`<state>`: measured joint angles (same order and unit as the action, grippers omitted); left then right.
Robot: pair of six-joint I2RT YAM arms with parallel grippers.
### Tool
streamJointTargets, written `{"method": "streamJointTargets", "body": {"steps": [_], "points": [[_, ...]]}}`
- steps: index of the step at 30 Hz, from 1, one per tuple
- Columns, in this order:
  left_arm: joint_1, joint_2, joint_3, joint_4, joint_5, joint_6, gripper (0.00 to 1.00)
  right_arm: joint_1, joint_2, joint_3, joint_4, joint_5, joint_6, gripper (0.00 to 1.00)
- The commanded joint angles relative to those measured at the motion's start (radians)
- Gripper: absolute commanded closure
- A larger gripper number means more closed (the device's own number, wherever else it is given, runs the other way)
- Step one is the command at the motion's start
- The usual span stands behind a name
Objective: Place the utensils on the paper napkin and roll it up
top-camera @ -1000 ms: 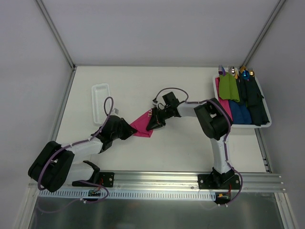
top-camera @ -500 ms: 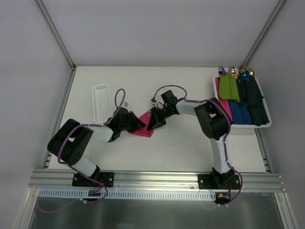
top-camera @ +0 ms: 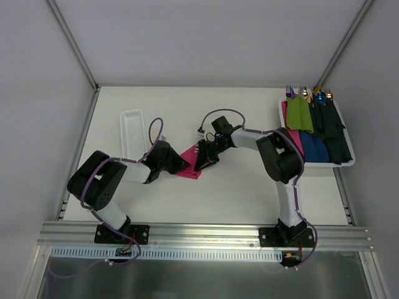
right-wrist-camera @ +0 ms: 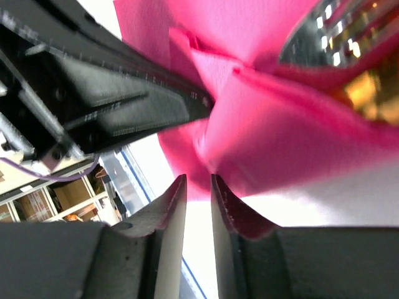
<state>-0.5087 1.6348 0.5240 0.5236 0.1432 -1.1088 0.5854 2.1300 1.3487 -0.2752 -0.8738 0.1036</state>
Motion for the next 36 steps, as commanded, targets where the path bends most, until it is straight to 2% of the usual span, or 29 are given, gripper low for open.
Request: {"method": "streamJointTargets", "body": {"steps": [1, 6, 11, 15, 19, 23, 28, 33, 36], "points": [[0.012, 0.006, 0.007, -0.172, -0.094, 0.003, 0.98, -0.033, -0.096, 0.043, -0.114, 0.003, -0.094, 0.74], [0.006, 0.033, 0.031, -0.200, -0.111, -0.023, 1.00, -0.091, -0.191, 0.037, -0.168, -0.022, -0.149, 0.73], [-0.051, 0.092, 0.067, -0.209, -0.137, -0.114, 1.00, -0.128, -0.269, -0.011, -0.257, -0.016, -0.255, 0.73], [-0.094, 0.132, 0.077, -0.182, -0.188, -0.223, 1.00, -0.144, -0.350, -0.081, -0.311, 0.144, -0.393, 0.71], [-0.126, 0.204, 0.097, -0.136, -0.197, -0.380, 1.00, -0.162, -0.439, -0.169, -0.285, 0.291, -0.482, 0.70], [-0.171, 0.253, 0.131, -0.119, -0.221, -0.497, 1.00, -0.171, -0.528, -0.267, -0.201, 0.398, -0.521, 0.65], [-0.195, 0.280, 0.157, -0.122, -0.218, -0.556, 1.00, -0.144, -0.607, -0.359, -0.066, 0.493, -0.535, 0.60], [-0.197, 0.269, 0.157, -0.131, -0.218, -0.536, 1.00, -0.067, -0.616, -0.393, 0.024, 0.522, -0.545, 0.64], [-0.197, 0.261, 0.153, -0.134, -0.218, -0.523, 1.00, -0.067, -0.573, -0.358, 0.041, 0.471, -0.484, 0.76]]}}
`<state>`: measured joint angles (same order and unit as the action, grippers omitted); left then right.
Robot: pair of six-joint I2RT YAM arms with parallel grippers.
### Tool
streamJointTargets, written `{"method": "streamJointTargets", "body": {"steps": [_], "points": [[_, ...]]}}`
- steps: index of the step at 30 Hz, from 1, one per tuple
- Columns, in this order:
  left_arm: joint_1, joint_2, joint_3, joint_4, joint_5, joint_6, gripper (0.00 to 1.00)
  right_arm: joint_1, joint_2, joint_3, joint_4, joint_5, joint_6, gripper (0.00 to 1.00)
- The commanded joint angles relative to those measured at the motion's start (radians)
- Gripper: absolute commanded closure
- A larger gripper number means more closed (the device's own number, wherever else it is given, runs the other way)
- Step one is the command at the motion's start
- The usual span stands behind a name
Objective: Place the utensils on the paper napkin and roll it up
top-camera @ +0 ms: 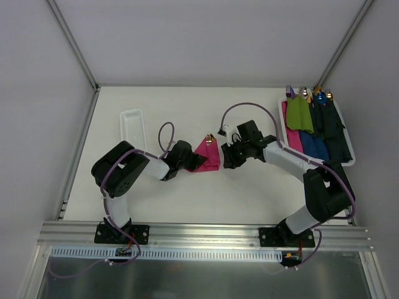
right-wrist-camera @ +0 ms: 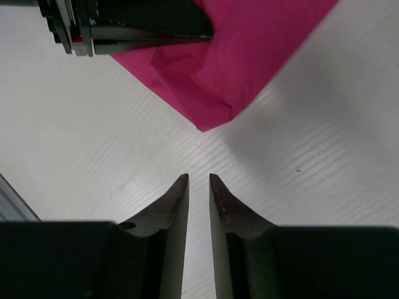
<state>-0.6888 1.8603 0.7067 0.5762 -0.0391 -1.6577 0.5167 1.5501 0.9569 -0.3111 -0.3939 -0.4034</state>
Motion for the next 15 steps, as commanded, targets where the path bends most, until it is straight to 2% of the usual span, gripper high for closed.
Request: {"method": "streamJointTargets", "body": {"steps": [1, 2, 4, 6, 9, 15], "points": [[-0.017, 0.033, -0.033, -0.185, -0.036, 0.027, 1.00, 0.000, 0.024, 0.046, 0.079, -0.019, 0.043, 0.79], [-0.017, 0.033, -0.035, -0.184, -0.036, 0.027, 1.00, -0.003, 0.057, 0.058, 0.082, -0.034, 0.095, 0.82], [-0.017, 0.033, -0.042, -0.184, -0.035, 0.029, 1.00, -0.017, 0.090, 0.094, 0.092, -0.084, 0.153, 0.82], [-0.017, 0.028, -0.053, -0.184, -0.036, 0.027, 1.00, -0.018, 0.116, 0.103, 0.112, -0.121, 0.208, 0.76], [-0.017, 0.028, -0.059, -0.180, -0.038, 0.029, 1.00, 0.008, 0.107, 0.085, 0.152, -0.111, 0.200, 0.71], [-0.017, 0.042, -0.046, -0.176, -0.027, 0.041, 1.00, 0.023, 0.155, 0.118, 0.133, -0.086, 0.161, 0.77]]}}
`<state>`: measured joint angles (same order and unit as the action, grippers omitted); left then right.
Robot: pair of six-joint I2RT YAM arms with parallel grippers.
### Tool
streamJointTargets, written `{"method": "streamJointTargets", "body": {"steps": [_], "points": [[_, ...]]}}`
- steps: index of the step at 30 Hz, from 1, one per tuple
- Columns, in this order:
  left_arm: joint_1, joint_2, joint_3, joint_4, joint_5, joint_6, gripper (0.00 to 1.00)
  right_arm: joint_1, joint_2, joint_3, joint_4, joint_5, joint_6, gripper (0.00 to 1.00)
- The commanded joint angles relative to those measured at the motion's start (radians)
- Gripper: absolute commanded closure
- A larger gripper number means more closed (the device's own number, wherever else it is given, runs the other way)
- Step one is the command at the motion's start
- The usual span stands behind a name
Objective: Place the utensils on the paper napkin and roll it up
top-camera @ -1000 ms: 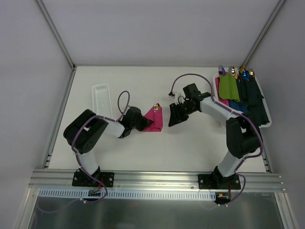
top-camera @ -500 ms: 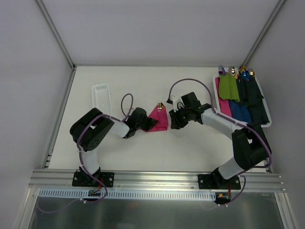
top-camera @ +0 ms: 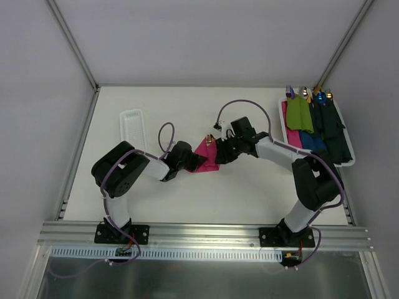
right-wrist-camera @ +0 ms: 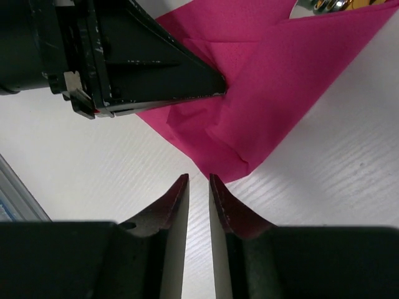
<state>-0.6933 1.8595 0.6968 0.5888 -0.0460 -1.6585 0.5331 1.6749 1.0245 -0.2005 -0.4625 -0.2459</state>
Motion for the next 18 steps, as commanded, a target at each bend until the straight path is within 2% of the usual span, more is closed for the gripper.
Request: {"method": "streamJointTargets", "body": {"steps": [1, 12, 18], "points": [[-0.012, 0.044, -0.034, -0.187, -0.020, 0.043, 1.00, 0.005, 0.043, 0.057, 0.018, -0.018, 0.003, 0.78], [-0.011, 0.038, -0.043, -0.190, -0.025, 0.045, 1.00, 0.005, 0.181, 0.048, -0.039, -0.082, 0.027, 0.86], [-0.009, 0.035, -0.030, -0.207, -0.017, 0.069, 1.00, 0.005, 0.189, 0.008, -0.043, -0.186, 0.068, 0.84]]}}
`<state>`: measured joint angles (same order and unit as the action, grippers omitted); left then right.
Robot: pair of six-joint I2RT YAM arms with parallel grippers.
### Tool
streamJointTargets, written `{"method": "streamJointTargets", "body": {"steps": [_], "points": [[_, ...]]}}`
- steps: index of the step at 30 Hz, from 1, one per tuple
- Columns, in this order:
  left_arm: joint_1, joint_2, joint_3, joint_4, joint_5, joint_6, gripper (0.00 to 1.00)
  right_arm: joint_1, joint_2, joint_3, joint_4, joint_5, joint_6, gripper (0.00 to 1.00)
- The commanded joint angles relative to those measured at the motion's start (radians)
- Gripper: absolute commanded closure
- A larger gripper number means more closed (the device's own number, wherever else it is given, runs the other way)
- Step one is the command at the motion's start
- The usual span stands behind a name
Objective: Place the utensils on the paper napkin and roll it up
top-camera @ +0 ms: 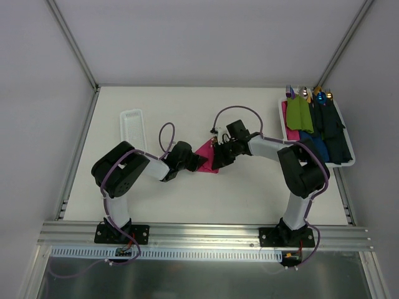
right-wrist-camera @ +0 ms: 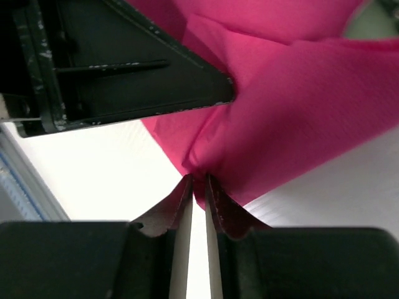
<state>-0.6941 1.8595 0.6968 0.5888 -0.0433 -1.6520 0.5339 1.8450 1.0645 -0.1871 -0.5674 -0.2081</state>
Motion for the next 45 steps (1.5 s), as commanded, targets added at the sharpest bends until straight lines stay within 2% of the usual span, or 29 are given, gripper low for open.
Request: {"method": "streamJointTargets", "body": {"steps": [1, 5, 9, 14, 20, 25, 33, 45], "points": [[-0.008, 0.033, -0.025, -0.211, -0.018, 0.066, 1.00, 0.006, 0.007, -0.032, -0.058, -0.121, 0.038, 0.83], [0.001, 0.023, -0.034, -0.227, 0.000, 0.101, 1.00, -0.014, -0.073, -0.020, -0.057, -0.218, 0.081, 0.75], [0.004, -0.011, -0.039, -0.282, -0.004, 0.165, 1.00, -0.066, -0.138, 0.058, -0.046, -0.282, 0.113, 0.73], [0.007, -0.028, -0.043, -0.308, -0.012, 0.219, 1.00, -0.083, -0.099, 0.196, -0.066, -0.174, 0.082, 0.76], [0.013, -0.017, -0.025, -0.307, 0.013, 0.276, 1.00, -0.072, 0.039, 0.291, -0.089, -0.100, 0.058, 0.80], [0.019, -0.025, -0.022, -0.305, 0.020, 0.302, 1.00, -0.060, 0.097, 0.285, -0.089, -0.072, 0.046, 0.84], [0.030, -0.023, -0.017, -0.305, 0.026, 0.330, 1.00, -0.026, 0.126, 0.255, -0.089, -0.040, 0.000, 0.85], [0.031, -0.062, -0.016, -0.317, 0.019, 0.383, 0.99, 0.000, 0.250, 0.338, -0.146, 0.106, -0.042, 0.88]]}}
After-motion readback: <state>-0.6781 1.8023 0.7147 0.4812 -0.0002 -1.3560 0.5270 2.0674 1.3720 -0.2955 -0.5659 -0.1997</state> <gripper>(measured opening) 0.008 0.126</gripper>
